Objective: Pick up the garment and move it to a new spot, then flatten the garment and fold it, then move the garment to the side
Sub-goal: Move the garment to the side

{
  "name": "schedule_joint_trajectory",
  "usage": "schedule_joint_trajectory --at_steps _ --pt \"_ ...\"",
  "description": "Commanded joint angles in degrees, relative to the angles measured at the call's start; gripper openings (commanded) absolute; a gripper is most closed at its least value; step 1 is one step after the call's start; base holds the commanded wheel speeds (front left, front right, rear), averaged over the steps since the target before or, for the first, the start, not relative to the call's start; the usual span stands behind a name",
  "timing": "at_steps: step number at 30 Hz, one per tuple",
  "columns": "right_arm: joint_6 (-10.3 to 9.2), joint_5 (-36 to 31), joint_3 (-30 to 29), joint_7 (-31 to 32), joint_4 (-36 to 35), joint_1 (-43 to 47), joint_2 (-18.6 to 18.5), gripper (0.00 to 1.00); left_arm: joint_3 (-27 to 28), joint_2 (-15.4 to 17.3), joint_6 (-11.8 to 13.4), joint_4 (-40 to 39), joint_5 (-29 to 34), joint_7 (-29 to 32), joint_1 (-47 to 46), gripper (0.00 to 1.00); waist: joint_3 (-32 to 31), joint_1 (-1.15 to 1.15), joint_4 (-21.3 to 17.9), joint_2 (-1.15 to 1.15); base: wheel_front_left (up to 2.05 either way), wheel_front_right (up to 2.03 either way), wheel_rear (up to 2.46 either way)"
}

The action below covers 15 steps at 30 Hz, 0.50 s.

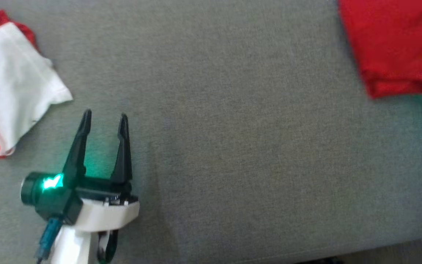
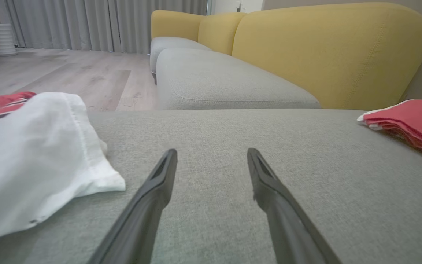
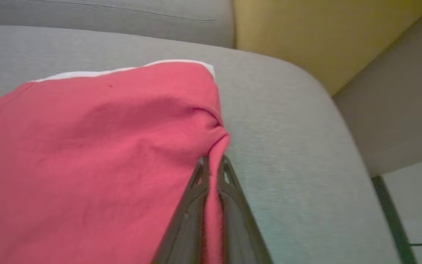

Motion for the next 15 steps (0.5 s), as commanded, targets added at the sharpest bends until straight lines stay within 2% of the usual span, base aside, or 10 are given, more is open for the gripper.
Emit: schedule_joint_trajectory --at_steps 1,4,15 --pt "0.37 -1.56 -1.93 0.34 -3.02 0.28 -3.16 0.0 1.85 0.28 -0.35 -2.19 0.49 -0.28 -1.24 1.0 3.0 -0.01 -1.33 0.0 0.0 0.0 0.0" --pt "0.37 -5.18 -6.33 1.36 -6.16 1.1 -4.67 0.0 1.83 0.38 -0.77 -2.34 0.57 -0.28 -2.67 1.0 5.0 -0.01 -1.43 0.0 0.0 0.0 0.0" --pt "0.37 -16.24 -18.48 8.29 -19.25 7.44 -5.16 0.0 1.01 0.36 -1.43 -1.77 -0.02 -0.28 -5.7 1.0 8.59 -0.01 -0.49 0.0 0.0 0.0 0.0"
